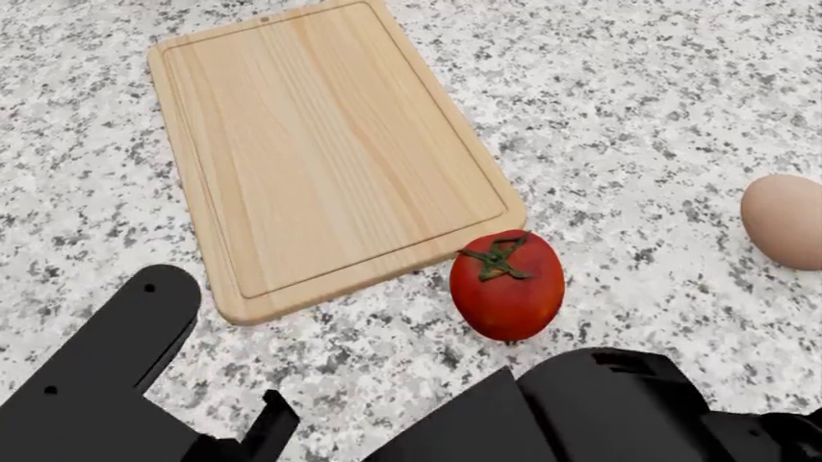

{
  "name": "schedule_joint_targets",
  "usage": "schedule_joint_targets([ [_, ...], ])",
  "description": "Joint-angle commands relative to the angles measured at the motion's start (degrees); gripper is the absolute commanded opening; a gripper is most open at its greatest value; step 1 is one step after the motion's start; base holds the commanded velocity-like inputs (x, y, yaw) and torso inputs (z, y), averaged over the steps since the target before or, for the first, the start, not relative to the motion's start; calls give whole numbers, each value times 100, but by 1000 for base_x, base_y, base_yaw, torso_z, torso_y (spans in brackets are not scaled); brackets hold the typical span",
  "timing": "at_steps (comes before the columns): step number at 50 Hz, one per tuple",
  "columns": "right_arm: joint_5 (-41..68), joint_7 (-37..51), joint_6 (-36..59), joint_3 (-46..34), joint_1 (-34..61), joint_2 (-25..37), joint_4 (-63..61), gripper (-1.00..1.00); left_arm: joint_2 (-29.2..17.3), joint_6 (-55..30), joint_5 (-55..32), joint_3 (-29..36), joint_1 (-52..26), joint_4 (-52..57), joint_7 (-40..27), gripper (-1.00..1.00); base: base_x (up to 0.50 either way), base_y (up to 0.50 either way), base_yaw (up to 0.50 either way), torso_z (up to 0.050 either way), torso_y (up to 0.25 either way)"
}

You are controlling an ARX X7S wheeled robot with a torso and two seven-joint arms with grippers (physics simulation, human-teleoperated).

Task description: Clear the non-vegetable object off the cutting board and place the vegetables onto it.

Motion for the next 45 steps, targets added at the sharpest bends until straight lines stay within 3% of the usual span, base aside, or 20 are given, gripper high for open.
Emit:
schedule_joint_targets([
  [1, -237, -280, 154, 218, 272, 231, 303, -100, -21, 15, -18, 17, -7, -1, -10, 100, 0, 0, 0, 0, 0],
  [22, -1204, -959, 445, 412, 765, 370, 1368, -100, -33, 61, -5, 97, -74, -64, -7, 100, 0, 0, 0, 0, 0],
  [45, -2987, -1799, 272, 221, 999, 141, 2933, -100, -65, 87, -64, 114, -22, -33, -52, 100, 0, 0, 0, 0, 0],
])
